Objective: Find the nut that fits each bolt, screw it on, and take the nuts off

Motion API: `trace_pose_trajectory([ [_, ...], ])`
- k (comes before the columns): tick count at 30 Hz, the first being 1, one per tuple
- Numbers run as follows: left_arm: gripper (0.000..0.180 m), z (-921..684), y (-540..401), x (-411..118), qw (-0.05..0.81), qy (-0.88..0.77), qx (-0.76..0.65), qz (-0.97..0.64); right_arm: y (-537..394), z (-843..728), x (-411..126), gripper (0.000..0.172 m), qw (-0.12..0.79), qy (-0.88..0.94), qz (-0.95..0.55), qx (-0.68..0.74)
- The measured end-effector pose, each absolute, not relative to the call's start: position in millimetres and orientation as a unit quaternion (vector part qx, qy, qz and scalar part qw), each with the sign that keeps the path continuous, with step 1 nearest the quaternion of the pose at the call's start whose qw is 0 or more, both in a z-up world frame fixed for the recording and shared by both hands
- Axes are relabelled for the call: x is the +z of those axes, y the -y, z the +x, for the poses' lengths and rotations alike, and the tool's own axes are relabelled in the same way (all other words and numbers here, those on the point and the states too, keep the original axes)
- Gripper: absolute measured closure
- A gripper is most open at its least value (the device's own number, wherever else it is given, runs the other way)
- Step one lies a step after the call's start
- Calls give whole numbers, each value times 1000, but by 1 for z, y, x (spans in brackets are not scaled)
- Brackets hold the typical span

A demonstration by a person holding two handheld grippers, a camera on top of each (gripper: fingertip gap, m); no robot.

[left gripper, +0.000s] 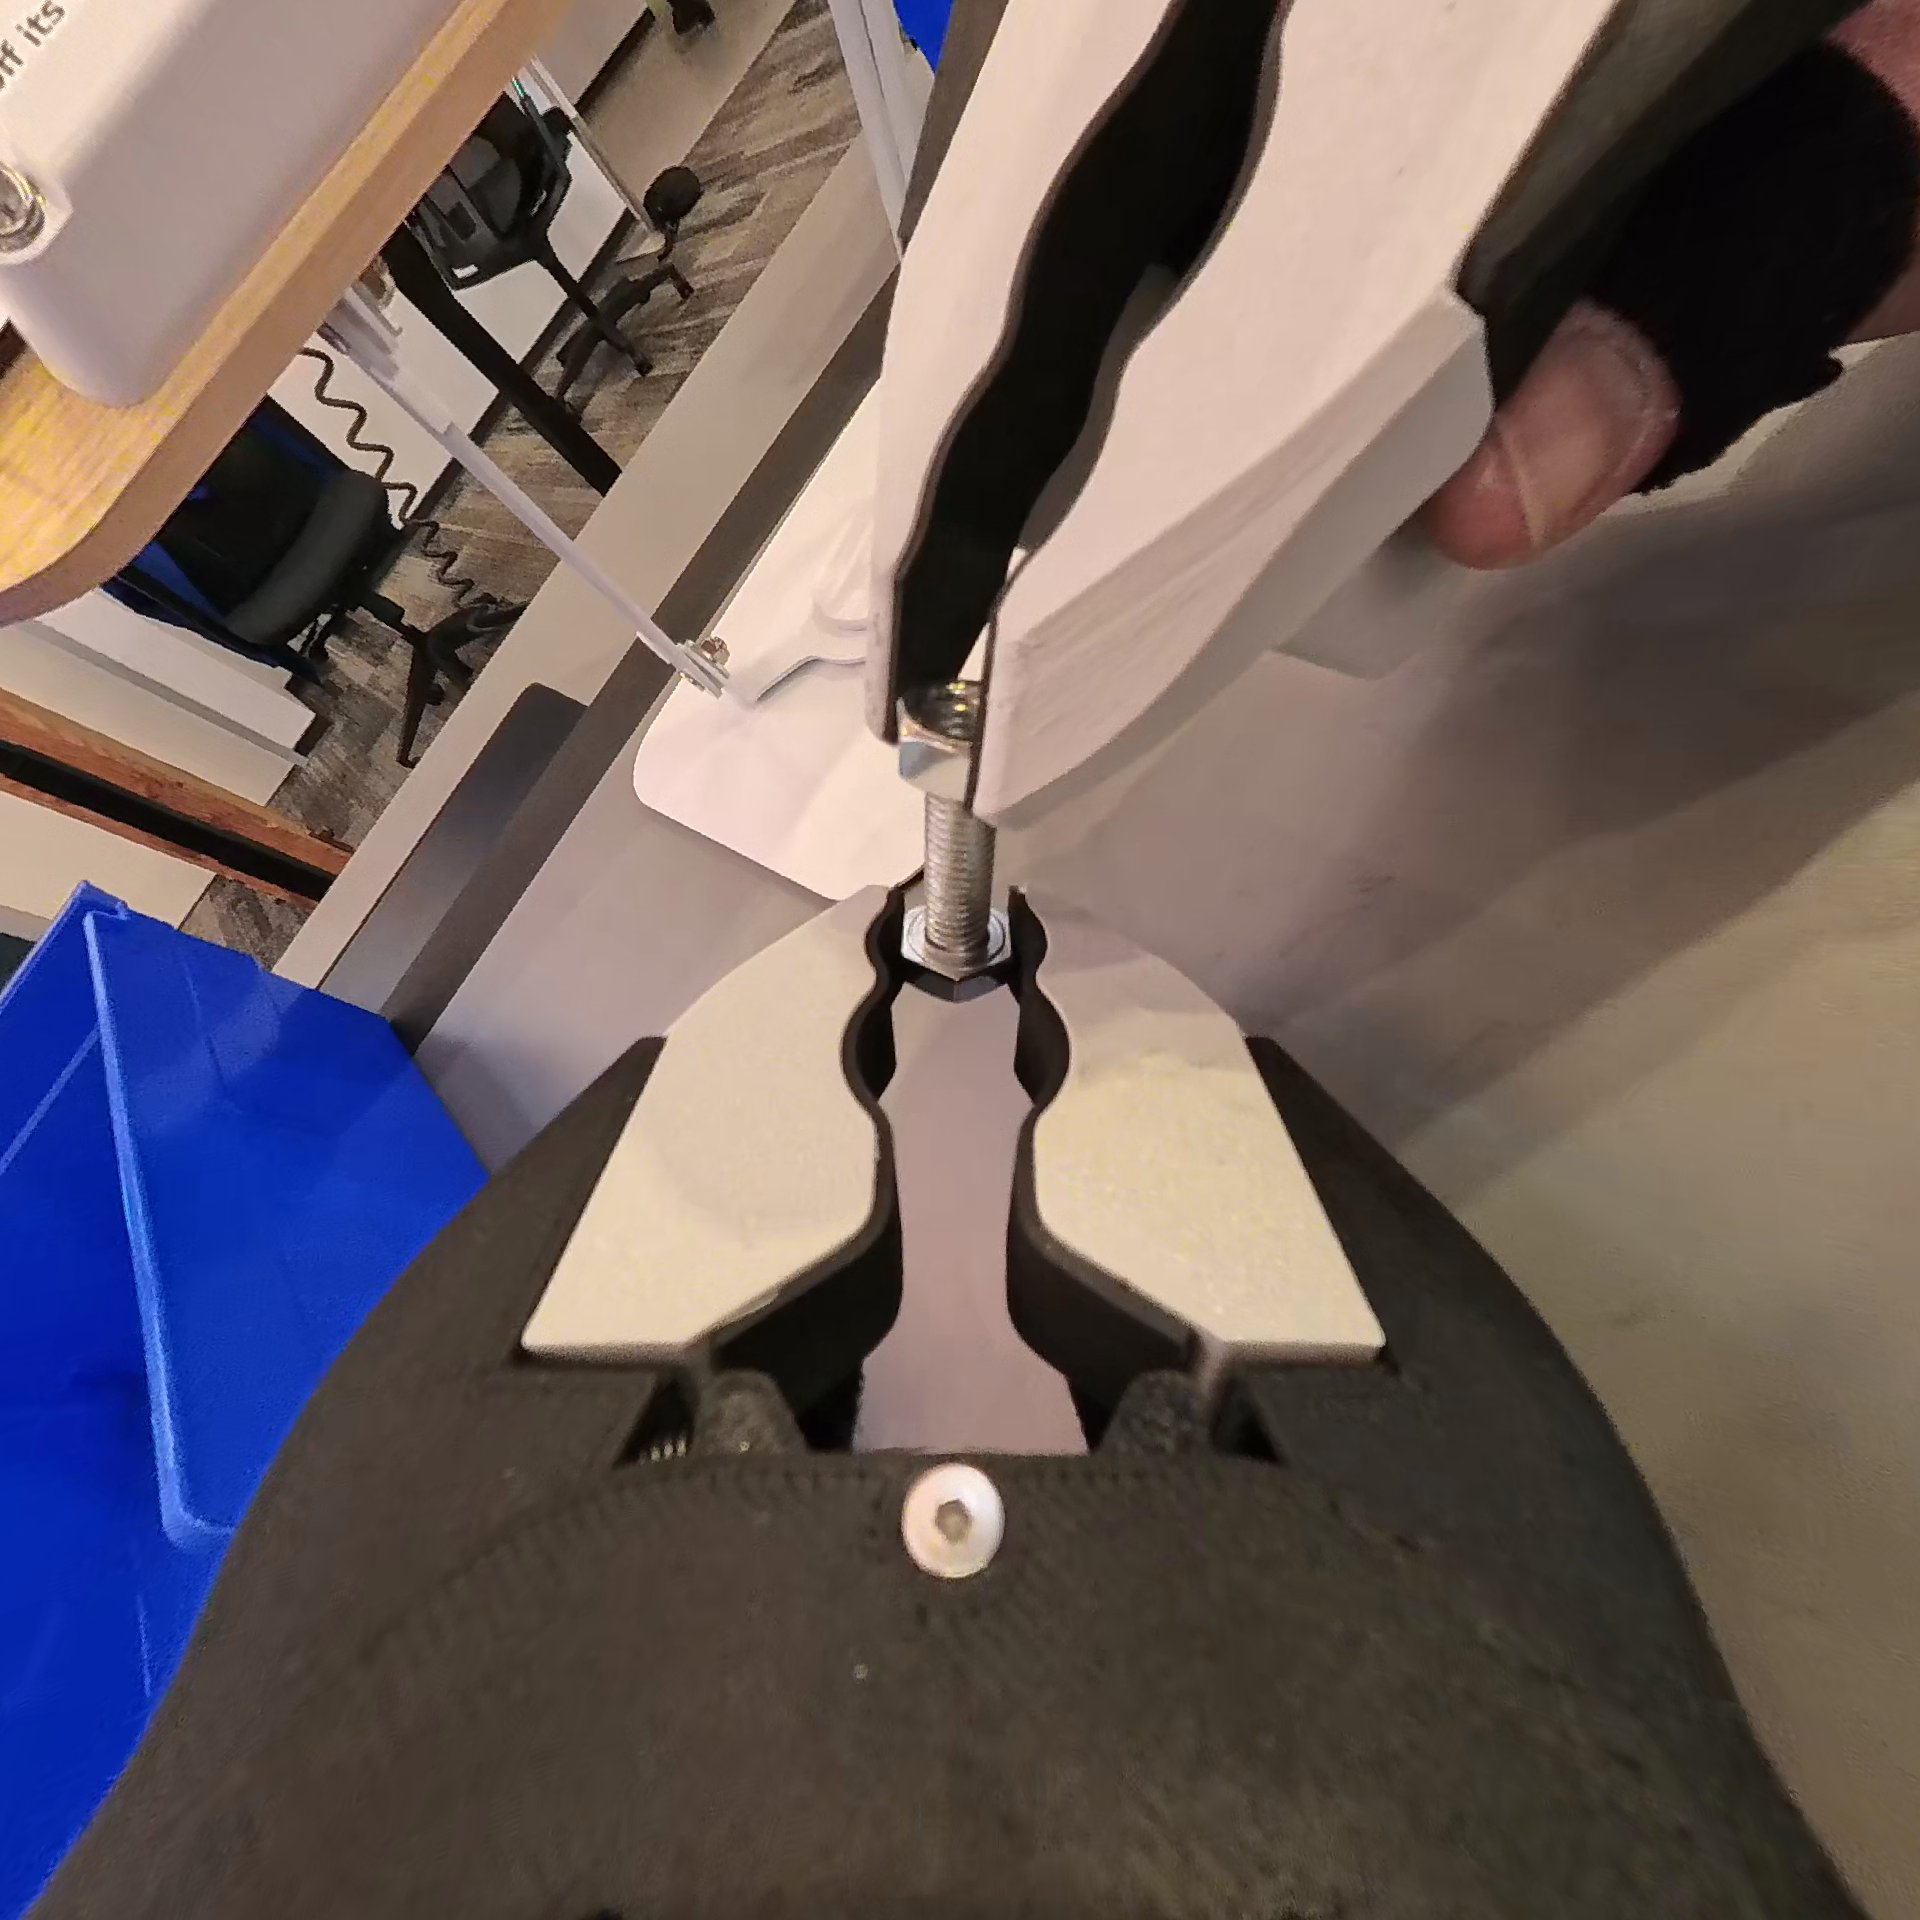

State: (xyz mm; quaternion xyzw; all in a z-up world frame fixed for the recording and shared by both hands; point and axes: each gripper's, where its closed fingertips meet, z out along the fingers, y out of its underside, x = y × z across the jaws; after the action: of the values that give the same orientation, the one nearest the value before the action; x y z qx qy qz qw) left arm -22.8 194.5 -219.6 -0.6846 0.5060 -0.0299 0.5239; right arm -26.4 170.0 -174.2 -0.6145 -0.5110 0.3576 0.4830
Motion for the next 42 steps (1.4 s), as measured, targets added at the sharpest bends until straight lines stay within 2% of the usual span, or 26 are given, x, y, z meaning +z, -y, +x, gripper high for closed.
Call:
trace_pose_trajectory([
  [22,162,-24,-194,-221,524,-517,-22,-676,-172,-25,-178,154,472,509,-610,383],
  [30,162,-27,-183,-224,507,-554,-59,-658,-162,-33,-178,154,480,552,-575,367],
  [42,162,-48,-200,-212,531,-534,80,-653,-173,-41,-174,154,493,450,-633,392],
])
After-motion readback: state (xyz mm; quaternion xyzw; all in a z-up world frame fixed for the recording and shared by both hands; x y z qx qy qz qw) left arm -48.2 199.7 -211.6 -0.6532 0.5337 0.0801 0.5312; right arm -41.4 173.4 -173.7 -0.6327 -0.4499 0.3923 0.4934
